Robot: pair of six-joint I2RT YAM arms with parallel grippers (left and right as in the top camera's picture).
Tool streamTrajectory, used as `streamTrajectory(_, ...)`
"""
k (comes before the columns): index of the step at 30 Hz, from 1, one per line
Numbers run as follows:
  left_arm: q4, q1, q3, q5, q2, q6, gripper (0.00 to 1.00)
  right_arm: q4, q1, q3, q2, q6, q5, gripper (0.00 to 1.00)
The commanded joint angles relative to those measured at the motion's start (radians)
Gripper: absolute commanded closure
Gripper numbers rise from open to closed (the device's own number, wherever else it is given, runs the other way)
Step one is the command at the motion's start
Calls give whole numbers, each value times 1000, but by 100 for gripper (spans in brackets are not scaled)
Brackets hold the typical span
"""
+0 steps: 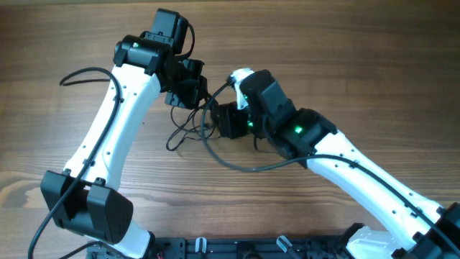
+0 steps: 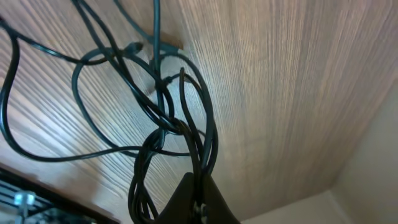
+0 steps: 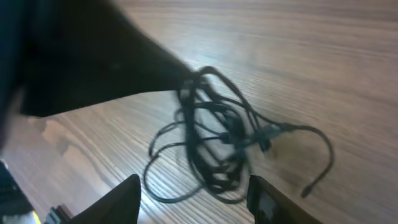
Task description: Untangle cables
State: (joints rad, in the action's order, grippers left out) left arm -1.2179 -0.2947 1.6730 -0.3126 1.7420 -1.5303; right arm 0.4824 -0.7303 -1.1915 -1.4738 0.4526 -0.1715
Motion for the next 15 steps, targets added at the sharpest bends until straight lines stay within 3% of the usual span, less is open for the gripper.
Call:
streamTrajectory(1, -3, -6, 13, -14, -5, -79, 96, -18, -35, -13, -13, -61, 58, 42)
streamTrajectory(5, -2, -6, 13, -97, -5, -79, 96, -13, -36, -13, -24, -60, 63, 43)
streamTrajectory(13, -11, -2, 13, -118, -5, -74, 96, 47, -36, -13, -26, -87, 194, 46)
streamTrajectory(15, -11, -2, 13, -118, -5, -74, 96, 47, -36, -13, -26, -95, 194, 50)
